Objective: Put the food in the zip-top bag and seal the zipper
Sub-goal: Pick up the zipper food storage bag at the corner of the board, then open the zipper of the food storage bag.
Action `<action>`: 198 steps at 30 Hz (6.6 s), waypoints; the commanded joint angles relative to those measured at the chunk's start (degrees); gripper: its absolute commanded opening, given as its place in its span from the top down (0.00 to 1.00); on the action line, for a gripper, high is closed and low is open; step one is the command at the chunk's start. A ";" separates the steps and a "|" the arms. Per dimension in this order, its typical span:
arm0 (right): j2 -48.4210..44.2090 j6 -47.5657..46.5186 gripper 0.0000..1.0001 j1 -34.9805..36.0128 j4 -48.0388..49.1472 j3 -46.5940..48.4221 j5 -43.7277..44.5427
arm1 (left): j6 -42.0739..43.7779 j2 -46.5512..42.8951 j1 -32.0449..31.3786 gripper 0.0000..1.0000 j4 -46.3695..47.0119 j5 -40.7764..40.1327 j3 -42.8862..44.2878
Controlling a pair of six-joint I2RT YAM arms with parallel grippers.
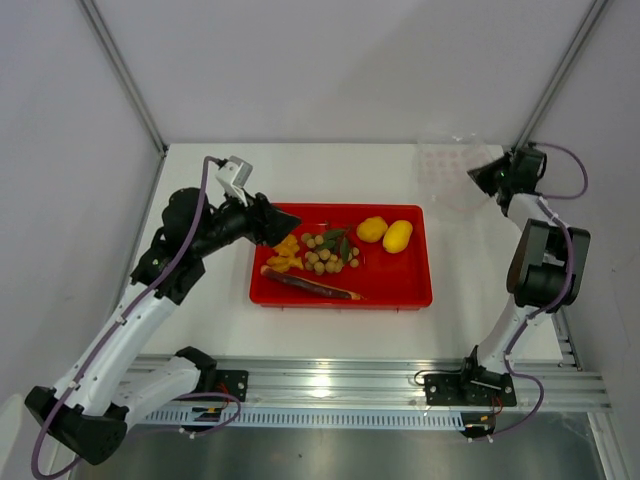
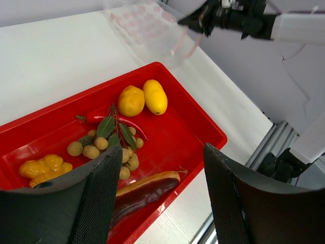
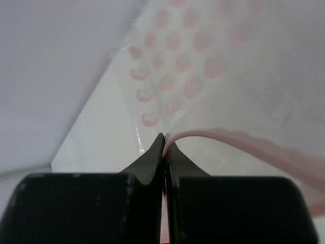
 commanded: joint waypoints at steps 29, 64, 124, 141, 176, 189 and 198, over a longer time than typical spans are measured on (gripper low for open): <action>-15.95 -13.91 1.00 66.49 -21.85 24.89 -2.74 | 0.72 -21.76 -1.29 0.34 -21.99 -12.88 9.55; -8.14 -2.32 1.00 70.45 -11.64 24.45 -3.10 | -0.42 -25.90 -1.29 0.36 -25.34 -16.12 5.43; -6.37 13.95 1.00 73.71 -27.82 31.66 13.17 | -2.88 -12.01 -9.73 0.59 -20.94 -34.24 -4.69; -5.75 15.89 1.00 74.15 -28.43 32.01 14.84 | -3.93 -9.82 -10.78 0.48 -20.77 -36.17 -5.92; -24.83 -0.46 0.48 73.00 -41.01 19.01 23.37 | -5.08 -7.53 -10.78 1.00 -21.74 -35.29 -1.70; -12.88 1.21 0.50 71.95 -35.91 23.13 18.09 | -5.60 -9.37 -10.78 1.00 -21.56 -33.01 -1.96; -12.96 0.77 1.00 74.32 -37.22 24.80 21.42 | -4.29 -9.81 -10.78 0.77 -20.42 -32.74 -2.49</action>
